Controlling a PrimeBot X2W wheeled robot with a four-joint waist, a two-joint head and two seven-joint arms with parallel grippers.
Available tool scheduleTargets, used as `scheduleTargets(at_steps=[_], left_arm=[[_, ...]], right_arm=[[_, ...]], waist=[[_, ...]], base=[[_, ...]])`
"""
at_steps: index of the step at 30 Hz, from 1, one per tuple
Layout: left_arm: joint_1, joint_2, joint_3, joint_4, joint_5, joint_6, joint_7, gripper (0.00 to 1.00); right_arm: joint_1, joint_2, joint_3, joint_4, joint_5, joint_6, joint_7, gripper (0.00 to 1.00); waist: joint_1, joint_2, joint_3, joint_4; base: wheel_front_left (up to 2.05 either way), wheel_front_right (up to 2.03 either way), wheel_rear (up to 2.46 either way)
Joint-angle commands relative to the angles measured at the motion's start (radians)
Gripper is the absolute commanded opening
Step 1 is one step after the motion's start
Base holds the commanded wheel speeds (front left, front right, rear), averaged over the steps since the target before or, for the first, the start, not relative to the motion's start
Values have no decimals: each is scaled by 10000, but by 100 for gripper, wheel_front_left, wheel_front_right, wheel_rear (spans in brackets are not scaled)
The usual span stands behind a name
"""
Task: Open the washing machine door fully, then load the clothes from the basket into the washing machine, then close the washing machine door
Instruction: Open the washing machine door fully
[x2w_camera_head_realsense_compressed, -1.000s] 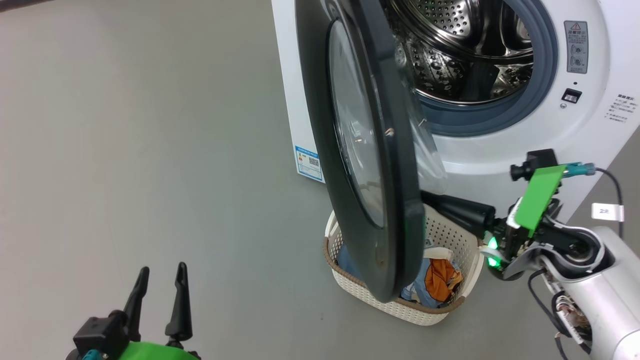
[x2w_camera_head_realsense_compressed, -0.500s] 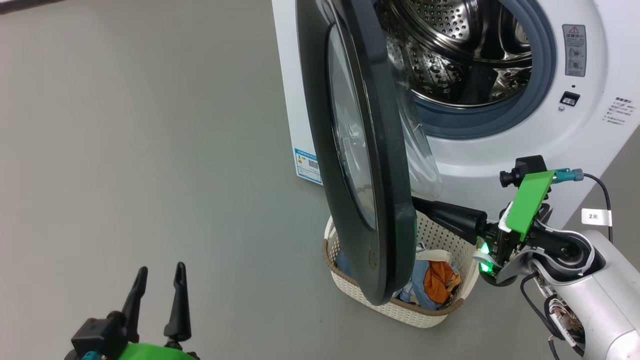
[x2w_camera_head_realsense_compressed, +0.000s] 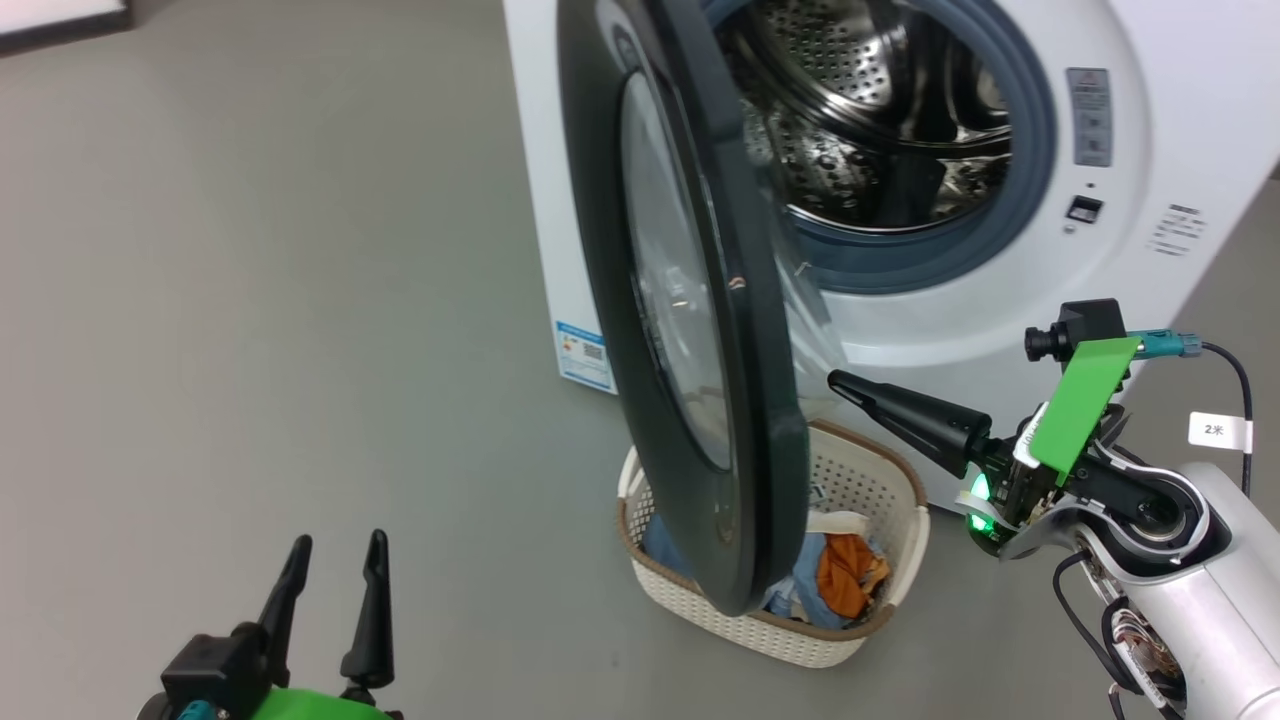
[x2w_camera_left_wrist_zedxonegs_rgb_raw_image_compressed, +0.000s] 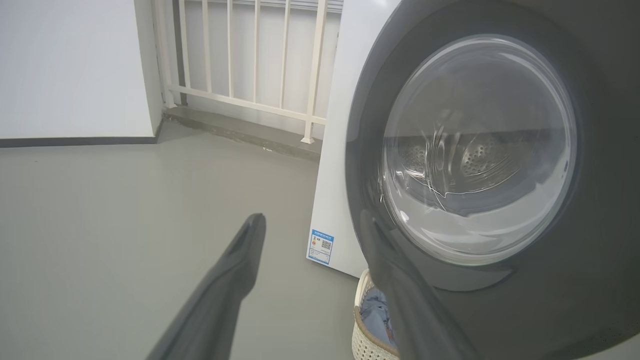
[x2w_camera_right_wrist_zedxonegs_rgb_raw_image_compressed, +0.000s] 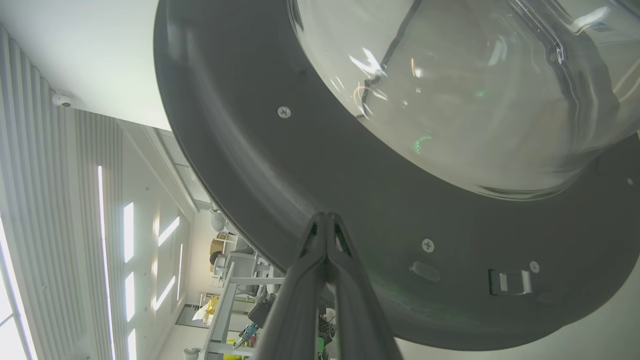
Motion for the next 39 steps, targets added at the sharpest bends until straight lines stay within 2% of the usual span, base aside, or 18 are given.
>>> scheduleTargets(at_steps=[1, 3, 4, 5, 19, 32, 37, 39], left_arm=[[-332, 198, 213, -231, 8, -15, -24, 100], [-341, 213, 169, -257, -39, -23, -11, 100], [-352, 231, 155, -265, -56, -26, -12, 100], [-362, 242, 139, -270, -73, -29, -11, 100], [-373, 245, 45, -246, -169, 16, -29, 100], [-164, 307, 272, -328, -215, 136, -56, 100], [-62, 293, 353, -454, -228, 190, -60, 100], [-35, 288, 365, -505, -234, 193, -61, 100]], right_arm=[[97, -143, -43, -442, -206, 58, -122, 48], [187, -170, -87, -638, -340, 58, -199, 85], [227, -186, -106, -740, -421, 58, -243, 98], [267, -203, -133, -845, -512, 58, -305, 100], [839, -772, 80, -2075, -3221, 58, -2242, 100], [1669, -1317, 289, -2811, -5835, 58, -5466, 100], [2088, -1480, 212, -2748, -6461, 58, -6688, 100], [2258, -1675, 244, -2593, -7077, 58, -7189, 100]], waist=[[0, -1, -100, -384], [0, -1, -120, -633], [0, -1, -127, -765], [0, -1, -132, -898], [0, -1, -169, -2748], [0, -1, -156, -4193], [0, -1, -165, -4499], [0, -1, -177, -4564]], base=[[0, 0, 0], [0, 0, 0], [0, 0, 0], [0, 0, 0], [0, 0, 0], [0, 0, 0], [0, 0, 0], [0, 0, 0]])
